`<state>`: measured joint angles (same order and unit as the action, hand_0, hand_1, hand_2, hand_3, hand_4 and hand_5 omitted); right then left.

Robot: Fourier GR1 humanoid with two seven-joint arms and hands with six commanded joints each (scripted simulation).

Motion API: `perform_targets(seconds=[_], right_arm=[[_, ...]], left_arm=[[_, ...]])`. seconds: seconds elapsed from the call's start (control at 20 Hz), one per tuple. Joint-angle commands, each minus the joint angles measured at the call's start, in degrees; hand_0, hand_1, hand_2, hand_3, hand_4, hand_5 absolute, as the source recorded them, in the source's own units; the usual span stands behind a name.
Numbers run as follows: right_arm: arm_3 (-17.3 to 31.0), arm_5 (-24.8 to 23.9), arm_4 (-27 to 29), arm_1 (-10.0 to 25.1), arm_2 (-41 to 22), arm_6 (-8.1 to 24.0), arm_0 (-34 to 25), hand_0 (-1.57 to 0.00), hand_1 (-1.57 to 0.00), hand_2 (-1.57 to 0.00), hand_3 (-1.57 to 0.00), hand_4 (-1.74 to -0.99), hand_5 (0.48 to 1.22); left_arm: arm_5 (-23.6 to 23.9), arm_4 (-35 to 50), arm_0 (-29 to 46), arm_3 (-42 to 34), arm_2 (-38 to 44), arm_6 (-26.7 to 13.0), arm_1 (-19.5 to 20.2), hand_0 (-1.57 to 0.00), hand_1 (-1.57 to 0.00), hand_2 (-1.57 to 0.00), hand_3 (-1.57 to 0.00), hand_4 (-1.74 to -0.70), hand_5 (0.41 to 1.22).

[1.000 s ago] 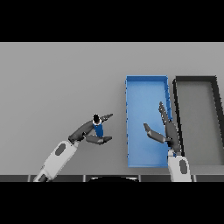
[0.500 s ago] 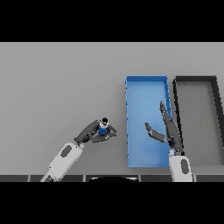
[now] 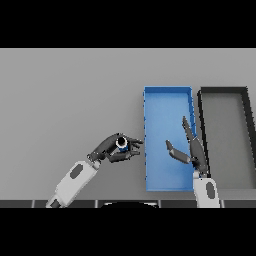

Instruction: Pick up the blue pipe and place it into the blue bin.

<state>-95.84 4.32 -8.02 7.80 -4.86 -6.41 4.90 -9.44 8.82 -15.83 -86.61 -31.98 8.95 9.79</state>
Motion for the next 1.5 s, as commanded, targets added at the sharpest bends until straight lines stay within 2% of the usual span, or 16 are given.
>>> perform_targets(seconds=[0.0, 0.05, 0.2, 0.45, 0.65, 0.75, 0.85, 0.9, 0.95, 1.1, 1.15, 1.3, 1.45], right_arm=[[0.1, 0.2, 0.6, 0.4, 0.6, 0.1, -0.1, 0.00, 0.00, 0.00, 0.00, -1.217, 0.635], [0.2, 0.4, 0.6, 0.3, 0.4, -0.9, 0.6, 0.00, 0.00, 0.00, 0.00, -1.216, 0.637], [-0.7, 0.1, 0.1, 0.4, 0.2, -0.6, 0.6, 0.00, 0.00, 0.00, 0.00, -1.195, 0.635], [-0.9, -1.2, 0.1, -0.9, 0.3, -0.4, 1.7, 0.00, 0.00, 0.00, 0.00, -1.174, 0.629], [-1.3, -1.6, -0.7, -1.6, -0.4, -1.4, 3.3, 0.00, 0.00, 0.00, 0.00, -1.209, 0.623], [-1.3, -1.7, -0.7, -2.1, -0.7, -1.3, 2.7, 0.00, 0.00, 0.00, 0.00, -1.197, 0.618], [-3.0, 0.3, 2.4, -1.4, 0.1, -2.0, 1.5, 0.00, 0.00, 0.00, 0.00, -1.195, 0.610], [-4.4, 3.1, 6.1, -0.7, 0.4, -1.7, 1.0, 0.00, 0.00, 0.00, 0.00, -1.197, 0.604], [-6.6, 5.7, 8.9, 0.3, 0.2, -0.8, 1.2, 0.00, 0.00, 0.00, 0.00, -1.199, 0.593], [-12.2, 12.3, 16.1, 5.5, -0.2, 5.3, -0.4, 0.00, 0.00, 0.00, 0.00, -1.232, 0.550], [-13.7, 13.8, 17.5, 6.9, -0.9, 7.7, -2.4, 0.00, 0.00, 0.00, 0.00, -1.250, 0.532], [-18.4, 17.2, 19.9, 10.3, -3.5, 12.4, -6.1, 0.00, 0.00, 0.00, 0.00, -1.286, 0.520], [-20.5, 19.0, 22.7, 11.2, -6.5, 17.7, -11.3, 0.00, 0.00, 0.00, 0.00, -1.301, 0.520]], left_arm=[[0.0, 0.2, -0.1, -1.5, -0.1, -0.7, 0.2, -1.55, -1.55, -1.56, -1.44, -1.72, 1.214], [-0.2, 0.5, -0.5, -2.4, -0.3, -1.8, 0.4, -1.55, -1.56, -1.56, -1.45, -1.72, 1.215], [-0.3, 0.8, -2.1, -3.0, -0.6, -5.2, 0.1, -1.56, -1.56, -1.56, -1.44, -1.73, 1.218], [-1.4, 1.2, -2.2, -3.3, -0.5, -5.7, 0.6, -1.57, -1.57, -1.57, -1.44, -1.73, 1.219], [-0.8, 0.8, -1.8, -3.7, -1.1, -6.6, 0.7, -1.57, -1.57, -1.57, -1.44, -1.73, 1.220], [-0.8, 0.5, -1.5, -4.0, -1.3, -6.5, 0.8, -1.57, -1.57, -1.57, -1.44, -1.73, 1.220], [-0.9, 1.1, -2.4, -3.9, -0.7, -7.0, 0.9, -1.57, -1.57, -1.57, -1.44, -1.73, 1.221], [-1.0, 1.0, -2.1, -3.5, -1.0, -6.8, 0.6, -1.57, -1.57, -1.57, -1.44, -1.73, 1.221], [-1.4, 1.1, -2.0, -3.3, -0.9, -6.8, 1.0, -1.57, -1.57, -1.57, -1.44, -1.73, 1.221], [-1.1, 0.3, -1.9, -3.7, -1.3, -6.4, 1.1, -1.57, -1.57, -1.57, -1.44, -1.73, 1.221], [-0.7, 0.1, -2.0, -3.6, -1.6, -7.1, 0.5, -1.57, -1.57, -1.57, -1.44, -1.73, 1.221], [-1.2, 0.9, -2.4, -3.0, -0.6, -6.8, 1.2, -1.57, -1.57, -1.57, -1.44, -1.73, 1.221], [-1.0, 0.4, -2.6, -3.0, -1.2, -6.8, 0.5, -1.57, -1.57, -1.57, -1.44, -1.73, 1.221]])
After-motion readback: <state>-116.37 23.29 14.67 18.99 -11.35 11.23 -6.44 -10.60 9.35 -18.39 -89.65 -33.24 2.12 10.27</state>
